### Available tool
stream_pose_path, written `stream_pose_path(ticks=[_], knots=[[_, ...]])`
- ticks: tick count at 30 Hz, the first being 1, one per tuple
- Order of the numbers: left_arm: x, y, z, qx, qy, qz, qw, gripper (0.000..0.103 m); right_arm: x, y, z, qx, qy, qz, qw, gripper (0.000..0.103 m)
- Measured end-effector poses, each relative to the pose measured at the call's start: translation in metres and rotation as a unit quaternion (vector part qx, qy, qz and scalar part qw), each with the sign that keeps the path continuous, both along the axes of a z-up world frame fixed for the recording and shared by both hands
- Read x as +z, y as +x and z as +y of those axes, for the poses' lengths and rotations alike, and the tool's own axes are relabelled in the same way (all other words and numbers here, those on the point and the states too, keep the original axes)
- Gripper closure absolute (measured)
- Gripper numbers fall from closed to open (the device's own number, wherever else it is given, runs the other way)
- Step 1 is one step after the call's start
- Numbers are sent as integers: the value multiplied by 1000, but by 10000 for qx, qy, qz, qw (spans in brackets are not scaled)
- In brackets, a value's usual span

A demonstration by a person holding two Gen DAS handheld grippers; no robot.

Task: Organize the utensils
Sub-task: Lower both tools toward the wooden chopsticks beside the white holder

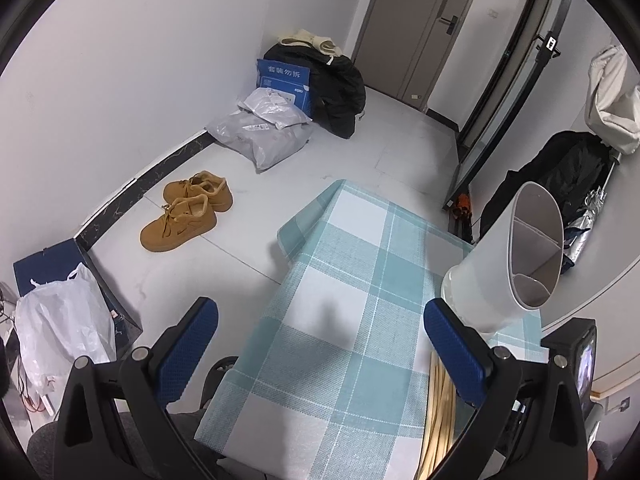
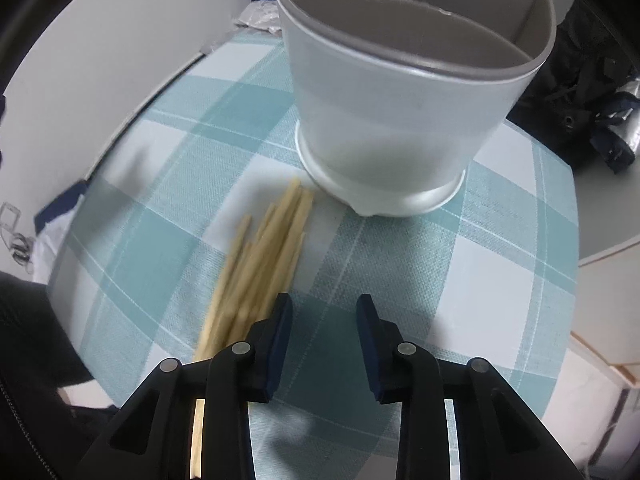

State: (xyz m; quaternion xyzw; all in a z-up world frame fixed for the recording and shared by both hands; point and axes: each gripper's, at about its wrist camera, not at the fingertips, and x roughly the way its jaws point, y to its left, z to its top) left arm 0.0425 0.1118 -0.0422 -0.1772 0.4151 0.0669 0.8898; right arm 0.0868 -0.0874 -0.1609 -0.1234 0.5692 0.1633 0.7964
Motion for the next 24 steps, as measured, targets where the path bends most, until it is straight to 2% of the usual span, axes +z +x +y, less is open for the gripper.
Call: stream_pose_path(ticks=[8,12,15,18,20,24], knots=[[-1,1,1,-49,-1,14,10000,3,1,-6,7,118,29,78,9999,71],[0,1,-1,-56,57,14,10000,3,-3,-10,15,252,-299,-29,9992,72],[-2,1,-2,-70,118,38,9999,3,-1,-8,13,232,-252,-6,9994,75],[-5,2,-4,-129,178,112,9997,3,2,-5,14,278,-158,16,9995,83],[-10,3,-4,-184,200,218,9994,3,3,-3,14,348,-91,-8,9994,96],[-24,7,-11,-400,208,551,9975,3,7,0,2,219,242,-2,9995,99]])
